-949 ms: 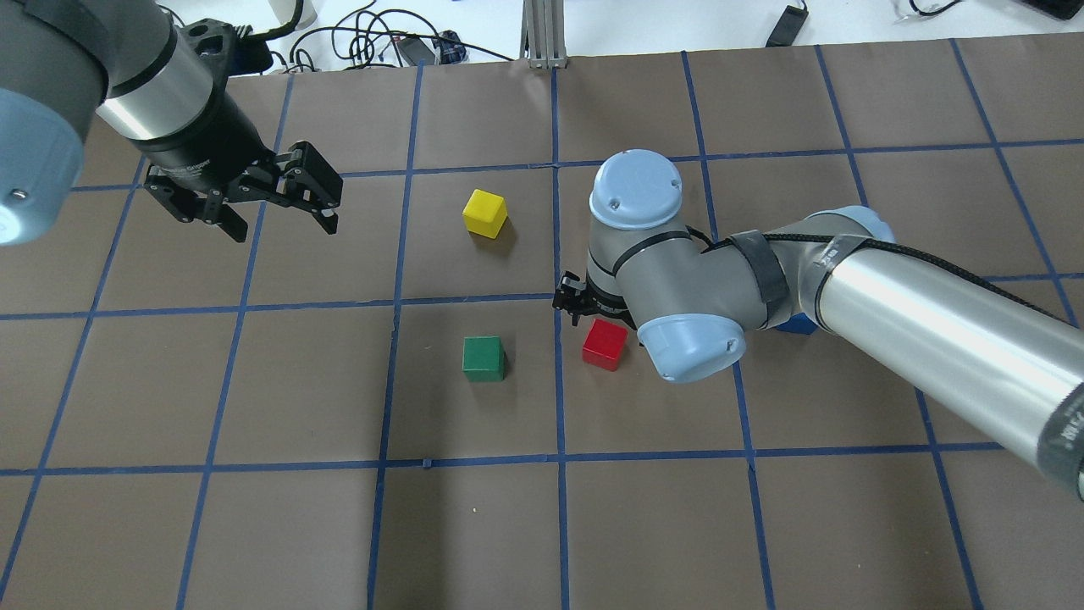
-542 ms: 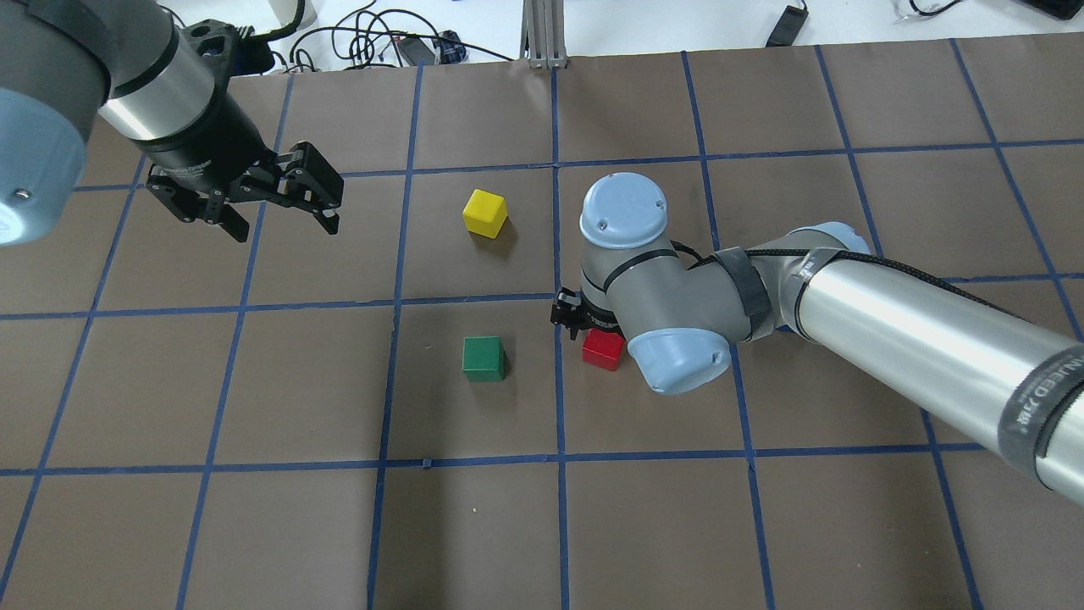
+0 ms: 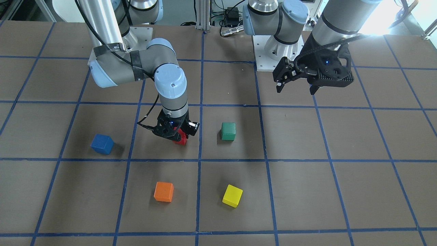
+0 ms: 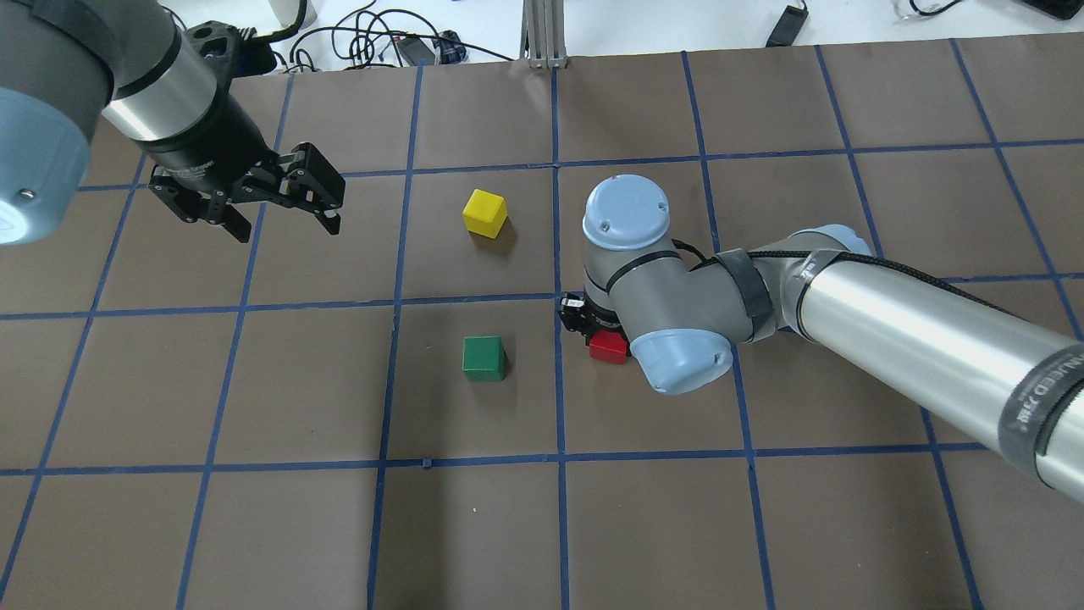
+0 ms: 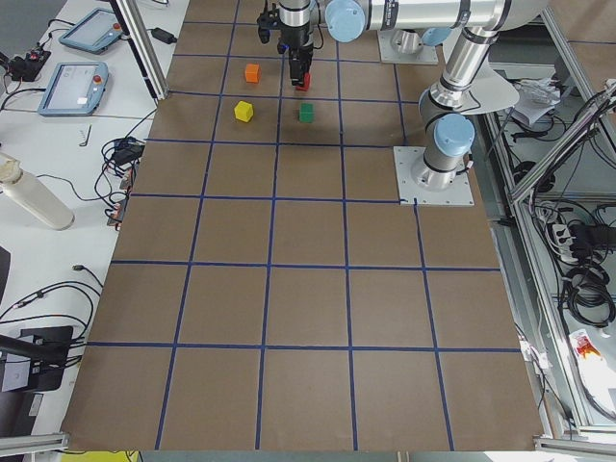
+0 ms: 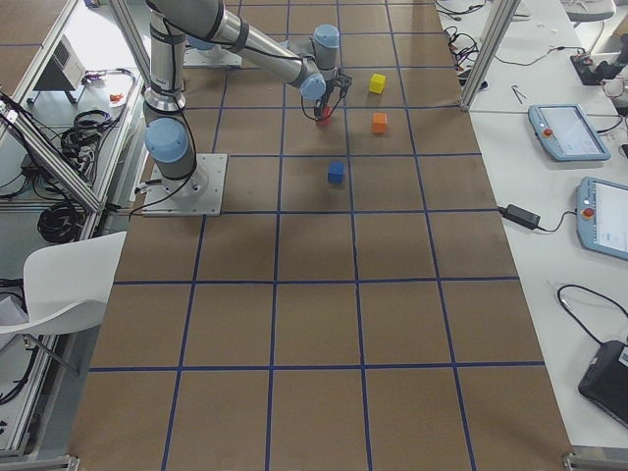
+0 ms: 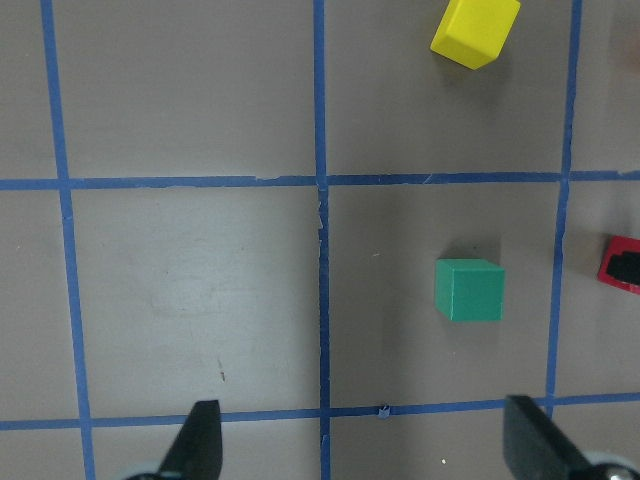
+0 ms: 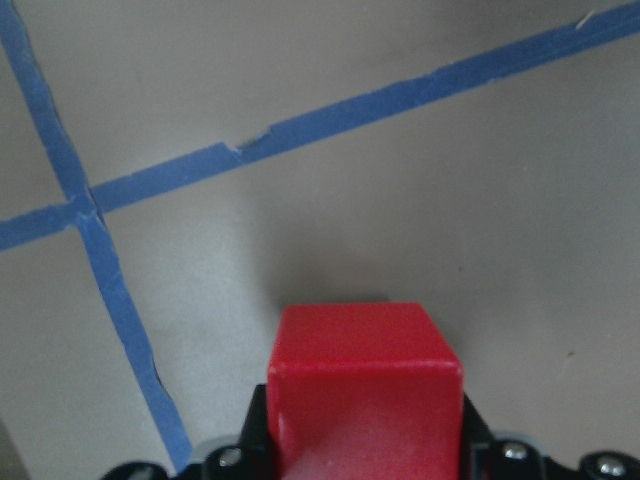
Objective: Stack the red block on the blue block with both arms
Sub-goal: 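Lower the right gripper and grasp the red cube, then carry the red cube with the right gripper over the blue cube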
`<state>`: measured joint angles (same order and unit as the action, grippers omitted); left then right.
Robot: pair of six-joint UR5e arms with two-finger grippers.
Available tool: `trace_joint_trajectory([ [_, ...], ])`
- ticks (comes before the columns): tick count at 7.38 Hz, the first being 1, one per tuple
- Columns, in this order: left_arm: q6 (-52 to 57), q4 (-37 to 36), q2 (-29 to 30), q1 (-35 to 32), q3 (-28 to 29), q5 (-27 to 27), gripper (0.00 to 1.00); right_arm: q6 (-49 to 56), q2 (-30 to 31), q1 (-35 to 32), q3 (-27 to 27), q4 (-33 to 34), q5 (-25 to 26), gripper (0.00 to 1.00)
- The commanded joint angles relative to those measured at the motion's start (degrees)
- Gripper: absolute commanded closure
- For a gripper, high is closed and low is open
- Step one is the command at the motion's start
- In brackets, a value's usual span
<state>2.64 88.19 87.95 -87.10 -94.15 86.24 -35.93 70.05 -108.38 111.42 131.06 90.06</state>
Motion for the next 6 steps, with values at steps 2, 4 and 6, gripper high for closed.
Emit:
trace_joint_trajectory([
  [2, 0.00, -1.17, 1.68, 0.09, 1.58, 0.07, 0.00, 8.48, 7.18, 4.73, -0.85, -7.20, 2.13, 0.70],
  [4, 0.00, -1.61, 3.10, 0.00, 2.47, -0.02, 0.00, 15.51, 10.45, 12.37, -0.59, -8.89, 2.05, 0.70],
  [6, 0.00, -1.61, 3.10, -0.09, 2.39, -0.02, 0.00, 27.61, 11.68, 21.41, -0.50, -10.38, 4.93, 0.70],
])
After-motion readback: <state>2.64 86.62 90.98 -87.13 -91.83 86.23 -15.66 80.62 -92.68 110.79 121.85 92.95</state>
